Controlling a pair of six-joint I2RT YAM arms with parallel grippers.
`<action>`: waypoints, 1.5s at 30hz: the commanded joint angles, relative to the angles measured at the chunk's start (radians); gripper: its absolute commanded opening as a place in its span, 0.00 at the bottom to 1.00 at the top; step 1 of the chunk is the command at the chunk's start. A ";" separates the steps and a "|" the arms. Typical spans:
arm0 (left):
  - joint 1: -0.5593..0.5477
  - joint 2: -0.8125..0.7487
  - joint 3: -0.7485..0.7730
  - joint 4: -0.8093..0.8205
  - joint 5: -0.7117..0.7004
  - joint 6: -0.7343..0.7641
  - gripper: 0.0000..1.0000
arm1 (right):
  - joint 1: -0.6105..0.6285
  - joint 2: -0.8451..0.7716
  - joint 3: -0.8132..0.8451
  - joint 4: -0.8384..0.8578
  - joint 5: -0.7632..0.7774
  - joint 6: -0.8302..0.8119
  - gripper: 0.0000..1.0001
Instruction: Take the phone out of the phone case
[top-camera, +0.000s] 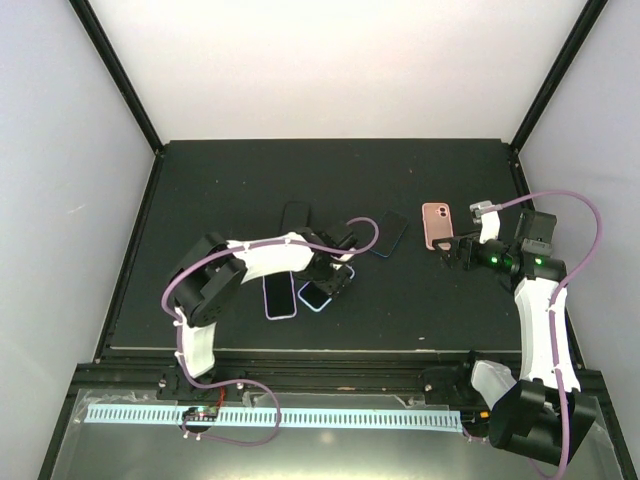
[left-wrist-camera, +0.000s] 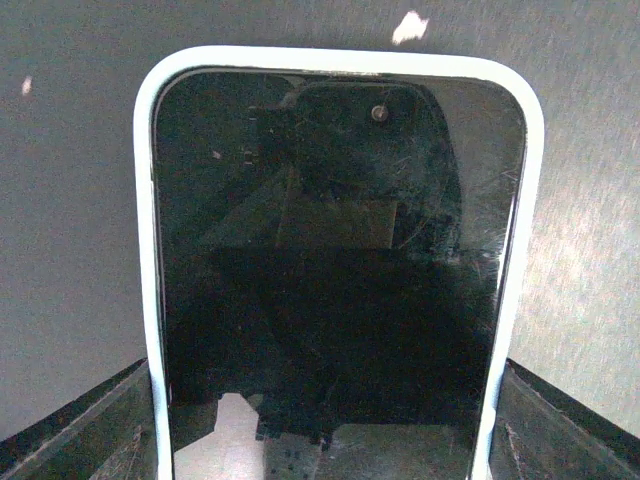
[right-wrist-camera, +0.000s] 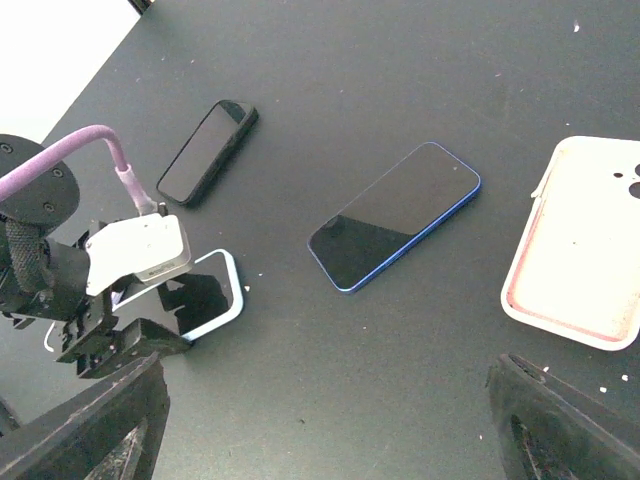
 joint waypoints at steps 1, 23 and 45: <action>0.004 -0.116 -0.030 -0.026 0.017 -0.045 0.57 | -0.003 -0.007 0.026 -0.001 -0.006 -0.011 0.87; -0.169 -0.647 -0.455 1.047 -0.291 -0.499 0.58 | 0.526 -0.100 -0.009 0.158 0.151 0.113 0.69; -0.301 -0.616 -0.433 1.116 -0.507 -0.504 0.54 | 0.774 -0.048 -0.042 0.326 0.235 0.204 0.29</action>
